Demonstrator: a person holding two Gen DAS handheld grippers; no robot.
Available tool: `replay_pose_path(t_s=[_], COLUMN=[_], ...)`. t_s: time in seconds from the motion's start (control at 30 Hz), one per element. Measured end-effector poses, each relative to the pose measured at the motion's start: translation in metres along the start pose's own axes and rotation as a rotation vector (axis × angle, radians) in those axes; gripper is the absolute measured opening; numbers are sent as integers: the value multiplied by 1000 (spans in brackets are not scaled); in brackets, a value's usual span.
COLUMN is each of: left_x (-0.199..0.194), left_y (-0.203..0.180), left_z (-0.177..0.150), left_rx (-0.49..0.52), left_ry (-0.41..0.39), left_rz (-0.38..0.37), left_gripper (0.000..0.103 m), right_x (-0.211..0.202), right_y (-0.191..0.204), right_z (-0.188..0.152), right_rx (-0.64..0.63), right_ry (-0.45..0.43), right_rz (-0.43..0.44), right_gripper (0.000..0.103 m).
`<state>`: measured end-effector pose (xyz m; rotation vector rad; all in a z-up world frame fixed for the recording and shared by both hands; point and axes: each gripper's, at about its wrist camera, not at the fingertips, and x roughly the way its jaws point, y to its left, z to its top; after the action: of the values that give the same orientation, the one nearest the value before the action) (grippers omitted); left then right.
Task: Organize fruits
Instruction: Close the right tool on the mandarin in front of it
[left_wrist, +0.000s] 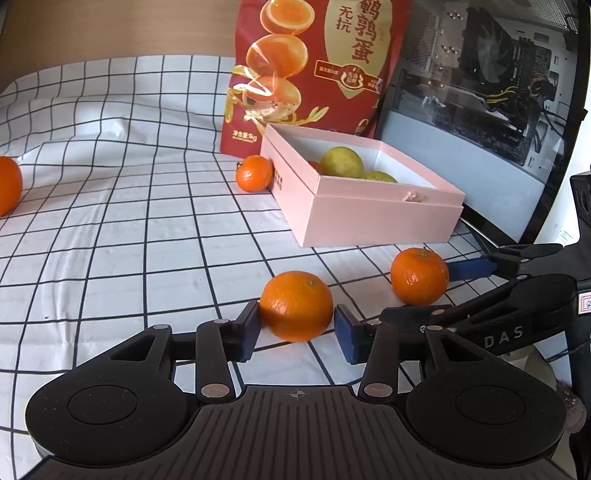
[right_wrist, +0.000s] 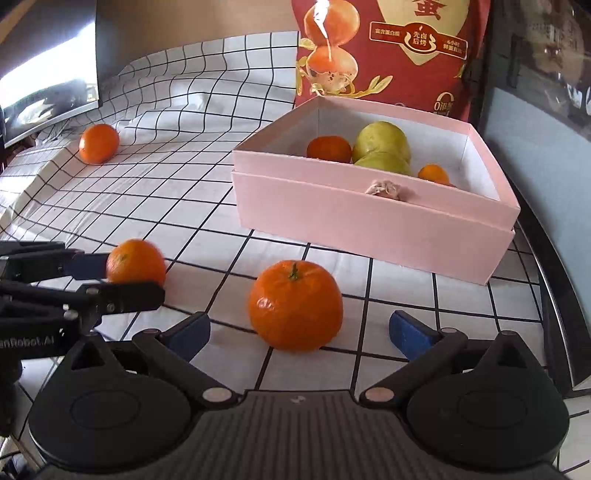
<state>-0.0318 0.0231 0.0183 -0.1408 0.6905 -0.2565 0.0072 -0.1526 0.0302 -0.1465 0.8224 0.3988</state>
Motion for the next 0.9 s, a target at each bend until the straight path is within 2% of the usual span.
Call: replay_pose_path(t_s=[0.1, 0.2, 0.43, 0.67, 0.9], left_x=[0, 0, 0, -1, -2], left_y=[-1, -3, -14, -14, -13], left_z=[-1, -1, -2, -3, -3], left_rx=[-1, 1, 4, 12, 6], left_ry=[-2, -4, -7, -7, -9], left_rz=[12, 22, 88, 99, 92], left_gripper=[47, 47, 47, 47, 47], right_x=[-2, -2, -20, -18, -9], right_y=[-6, -13, -30, -26, -5], right_z=[0, -2, -19, -17, -7], right_rx=[4, -4, 19, 26, -35], right_ry=[-2, -1, -13, -17, -31], right_rz=[20, -53, -84, -60, -52], right_gripper=[101, 98, 98, 96, 86])
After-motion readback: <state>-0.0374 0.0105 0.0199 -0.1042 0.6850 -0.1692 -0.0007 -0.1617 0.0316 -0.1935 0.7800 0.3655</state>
